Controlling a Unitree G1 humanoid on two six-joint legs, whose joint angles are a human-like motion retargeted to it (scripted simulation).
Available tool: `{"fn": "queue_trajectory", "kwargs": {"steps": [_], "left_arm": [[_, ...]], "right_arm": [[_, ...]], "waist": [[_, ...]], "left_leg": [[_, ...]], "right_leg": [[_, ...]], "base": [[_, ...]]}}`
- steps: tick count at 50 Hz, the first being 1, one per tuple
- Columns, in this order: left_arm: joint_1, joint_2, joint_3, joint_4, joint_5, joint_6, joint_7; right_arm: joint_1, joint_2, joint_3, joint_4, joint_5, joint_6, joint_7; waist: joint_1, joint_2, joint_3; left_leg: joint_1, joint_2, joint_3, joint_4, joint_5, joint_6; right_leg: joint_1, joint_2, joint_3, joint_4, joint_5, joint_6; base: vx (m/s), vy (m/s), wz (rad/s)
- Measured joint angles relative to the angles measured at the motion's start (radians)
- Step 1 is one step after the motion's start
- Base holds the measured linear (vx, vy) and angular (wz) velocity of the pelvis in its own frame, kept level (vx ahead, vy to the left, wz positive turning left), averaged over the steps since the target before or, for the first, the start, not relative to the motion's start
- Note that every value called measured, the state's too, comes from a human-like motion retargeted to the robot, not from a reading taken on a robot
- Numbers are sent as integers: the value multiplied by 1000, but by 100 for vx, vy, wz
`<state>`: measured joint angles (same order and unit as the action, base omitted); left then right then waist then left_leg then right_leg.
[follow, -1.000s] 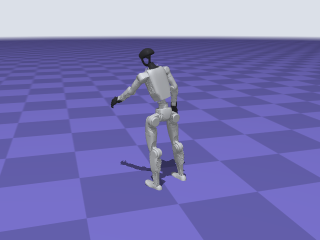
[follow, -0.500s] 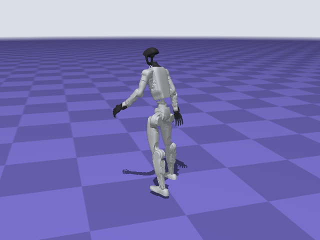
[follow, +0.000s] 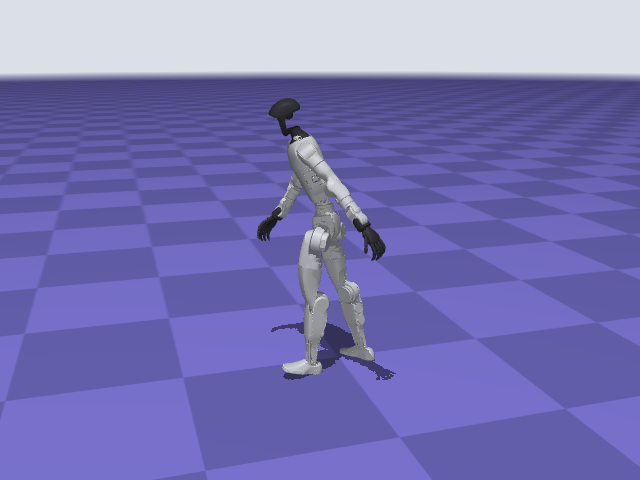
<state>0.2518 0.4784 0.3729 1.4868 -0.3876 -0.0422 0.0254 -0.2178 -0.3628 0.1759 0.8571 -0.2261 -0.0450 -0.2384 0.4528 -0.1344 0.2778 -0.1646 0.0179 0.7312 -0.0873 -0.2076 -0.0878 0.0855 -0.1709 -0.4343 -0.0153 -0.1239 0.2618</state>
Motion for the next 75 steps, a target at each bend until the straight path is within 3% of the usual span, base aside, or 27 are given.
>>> {"fn": "queue_trajectory", "kwargs": {"steps": [6, 10, 13, 16, 22, 25, 30, 35, 38, 42, 47, 52, 65, 75], "left_arm": [[-92, -69, -79, 16, 103, 35, -136], [-144, -106, -229, -150, 199, -6, -138], [-168, -98, -334, -335, 234, -49, -88], [-191, -69, -412, -530, 229, -89, -37], [-217, 19, -486, -869, 127, -161, 7], [-151, 58, -491, -1017, 94, -208, 17], [-141, 92, -441, -1079, 37, -240, 52], [-112, 52, -364, -966, 14, -247, 121], [-73, 4, -326, -848, -9, -236, 165], [-88, -56, -295, -622, -56, -177, 170], [-62, -114, -280, -353, -8, -72, 38], [-33, -153, -276, -195, 130, -21, -59], [-45, -224, -311, -128, 220, 0, -163], [-83, -166, -330, -157, 201, -15, -147]], "right_arm": [[92, 24, -26, -118, -8, -22, 167], [144, 18, -39, -155, -27, -43, 174], [171, 8, -49, -162, -29, -41, 121], [195, -3, -65, -162, -25, -34, 68], [255, -10, -103, -156, -37, 3, 39], [351, 7, -114, -176, -46, 0, 37], [375, 20, -149, -145, 10, -6, 36], [357, 37, -176, -63, 79, -17, 1], [335, 40, -192, -7, 113, -21, -39], [243, 29, -228, 74, 136, 1, -60], [211, 28, -253, 127, 97, 33, -23], [188, 22, -228, 193, 32, 46, 25], [-21, 23, -79, 391, -89, 73, 113], [-85, 48, -39, 212, 35, 25, 52]], "waist": [[-29, 12, -19], [-53, 35, -36], [-90, 43, -33], [-148, 52, -21], [-265, 69, 3], [-300, 98, -7], [-297, 127, -14], [-246, 129, -34], [-221, 131, -43], [-209, 131, -39], [-209, 130, -44], [-194, 126, -42], [-95, 97, -13], [-48, 1, -32]], "left_leg": [[84, 32, -173, 0, 1, -13], [95, 43, -296, 23, -21, -7], [97, 21, -405, 48, -38, 4], [109, -16, -538, 68, -47, 15], [162, -77, -821, 72, -49, 41], [206, -68, -948, 63, -54, 42], [232, -45, -1104, 19, -43, 31], [221, -51, -1205, 0, -28, 54], [204, -55, -1183, 6, -14, 66], [157, -41, -1011, 10, 16, 56], [109, -26, -721, 21, 35, 36], [84, -38, -570, 7, 45, 26], [44, -43, -317, 0, 41, 5], [49, -23, -320, 0, 19, -11]], "right_leg": [[41, 47, 18, 142, 19, -65], [-98, 72, 136, 317, -62, -73], [-178, 60, 181, 307, -72, -68], [-213, 51, 262, 201, -20, -52], [-226, 12, 577, -45, 209, -13], [-221, 0, 689, -56, 183, 0], [-191, -37, 601, -44, 150, 0], [-162, -65, 486, -31, 141, 0], [-148, -77, 432, -30, 110, 0], [-140, -73, 360, -50, 98, 0], [-130, -62, 263, -37, 69, 0], [-113, -61, 177, -23, 47, 0], [-102, -48, 36, 0, 15, -12], [-67, -22, -23, -11, -12, -24]], "base": [[39, 12, 103], [32, 7, 149], [30, 1, 189], [31, -4, 232], [32, -14, 243], [31, -24, 216], [25, -33, 169], [18, -36, 113], [13, -31, 88], [9, -29, 86], [8, -22, 90], [8, -12, 85], [6, -2, 55], [17, 8, 23]]}}
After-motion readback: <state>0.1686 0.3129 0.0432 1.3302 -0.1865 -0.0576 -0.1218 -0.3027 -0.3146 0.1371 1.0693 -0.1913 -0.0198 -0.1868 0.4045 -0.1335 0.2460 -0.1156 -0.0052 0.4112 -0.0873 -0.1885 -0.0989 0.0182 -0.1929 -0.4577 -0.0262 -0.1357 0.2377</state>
